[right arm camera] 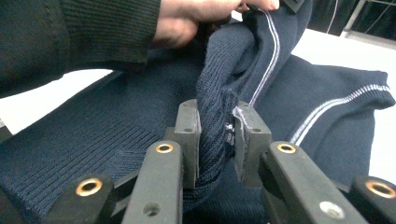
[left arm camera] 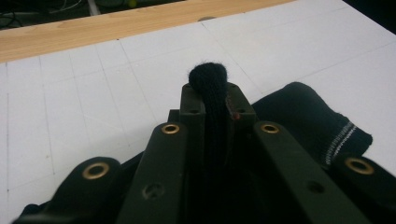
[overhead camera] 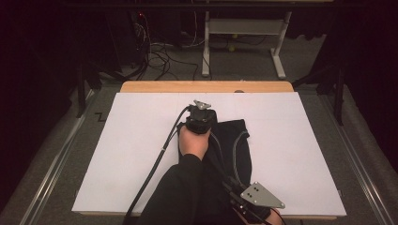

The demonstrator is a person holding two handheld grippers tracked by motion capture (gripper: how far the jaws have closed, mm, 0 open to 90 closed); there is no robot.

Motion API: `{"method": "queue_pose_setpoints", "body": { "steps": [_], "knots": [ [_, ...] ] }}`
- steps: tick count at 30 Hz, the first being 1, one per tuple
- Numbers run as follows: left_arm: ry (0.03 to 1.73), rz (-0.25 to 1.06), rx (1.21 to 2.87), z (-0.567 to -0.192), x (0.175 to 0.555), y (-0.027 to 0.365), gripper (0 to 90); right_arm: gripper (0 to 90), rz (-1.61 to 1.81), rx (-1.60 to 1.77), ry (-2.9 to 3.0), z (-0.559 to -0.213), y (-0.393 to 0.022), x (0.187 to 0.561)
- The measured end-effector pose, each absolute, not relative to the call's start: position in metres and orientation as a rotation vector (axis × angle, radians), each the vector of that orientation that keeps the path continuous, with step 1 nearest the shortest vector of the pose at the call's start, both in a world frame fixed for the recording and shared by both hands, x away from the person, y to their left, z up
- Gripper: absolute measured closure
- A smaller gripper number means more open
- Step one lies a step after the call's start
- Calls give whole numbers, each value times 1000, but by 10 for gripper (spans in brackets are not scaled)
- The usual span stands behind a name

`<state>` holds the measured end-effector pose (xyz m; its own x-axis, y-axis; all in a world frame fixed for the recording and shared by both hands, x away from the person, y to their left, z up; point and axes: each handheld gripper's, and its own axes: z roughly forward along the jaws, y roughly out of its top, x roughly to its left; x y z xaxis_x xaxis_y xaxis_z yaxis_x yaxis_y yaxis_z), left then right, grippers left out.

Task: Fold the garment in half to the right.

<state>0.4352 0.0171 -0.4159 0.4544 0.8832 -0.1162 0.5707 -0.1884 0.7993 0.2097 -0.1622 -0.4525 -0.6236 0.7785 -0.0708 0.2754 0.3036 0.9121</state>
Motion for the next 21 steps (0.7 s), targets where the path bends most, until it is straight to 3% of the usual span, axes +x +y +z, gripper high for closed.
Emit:
{"method": "queue_pose_setpoints", "body": {
  "steps": [21],
  "knots": [
    [1179, 433, 1906, -421, 435, -9, 760, 724, 1241, 973, 2097, -462, -181, 203]
  ]
}}
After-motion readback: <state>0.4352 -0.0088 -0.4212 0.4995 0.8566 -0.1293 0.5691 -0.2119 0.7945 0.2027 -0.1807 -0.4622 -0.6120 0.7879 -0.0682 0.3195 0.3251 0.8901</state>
